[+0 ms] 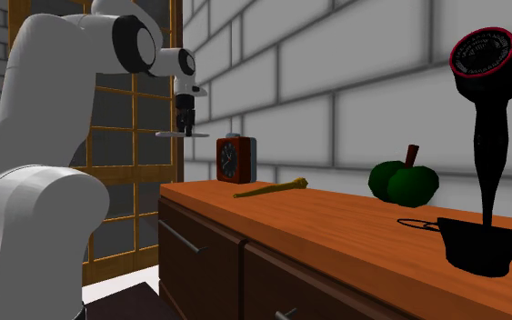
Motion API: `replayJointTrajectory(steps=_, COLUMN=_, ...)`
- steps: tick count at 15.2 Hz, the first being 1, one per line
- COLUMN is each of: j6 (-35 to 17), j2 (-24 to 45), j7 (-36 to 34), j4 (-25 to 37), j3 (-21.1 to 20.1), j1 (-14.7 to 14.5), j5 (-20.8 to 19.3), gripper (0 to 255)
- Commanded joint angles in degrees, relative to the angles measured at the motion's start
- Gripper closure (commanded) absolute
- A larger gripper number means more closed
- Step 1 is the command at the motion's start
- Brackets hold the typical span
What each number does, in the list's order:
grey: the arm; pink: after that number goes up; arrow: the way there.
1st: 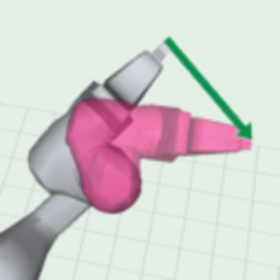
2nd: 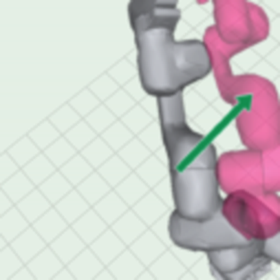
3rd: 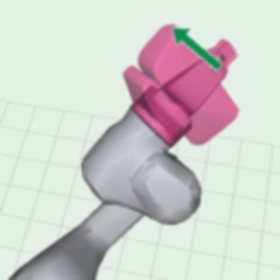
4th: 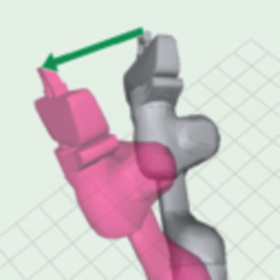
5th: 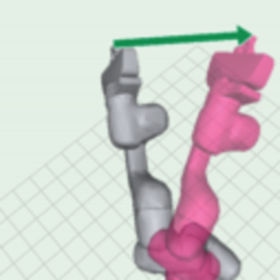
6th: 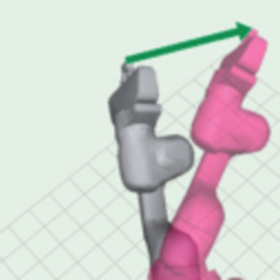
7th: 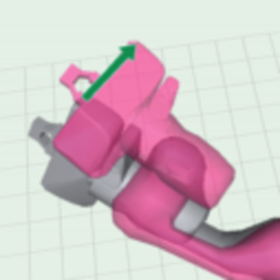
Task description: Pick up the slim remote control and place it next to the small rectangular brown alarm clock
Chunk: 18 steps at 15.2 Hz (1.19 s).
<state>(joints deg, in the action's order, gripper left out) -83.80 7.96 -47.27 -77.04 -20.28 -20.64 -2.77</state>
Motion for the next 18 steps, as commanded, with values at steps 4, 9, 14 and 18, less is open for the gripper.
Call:
replayJointTrajectory(steps=4, j6=-4.6, j2=-1.7, j7=0.5, j4=-6.1, j3=0.2, j1=0.5, j5=0.6, gripper=255)
replayJointTrajectory(steps=9, j6=-8.8, j2=-2.7, j7=0.7, j4=-11.3, j3=0.4, j1=0.8, j5=1.0, gripper=255)
replayJointTrajectory(steps=14, j6=-12.9, j2=-3.4, j7=0.8, j4=-16.0, j3=0.5, j1=0.9, j5=1.2, gripper=255)
replayJointTrajectory(steps=18, j6=-16.0, j2=-3.6, j7=0.9, j4=-19.4, j3=0.5, j1=1.0, j5=1.3, gripper=255)
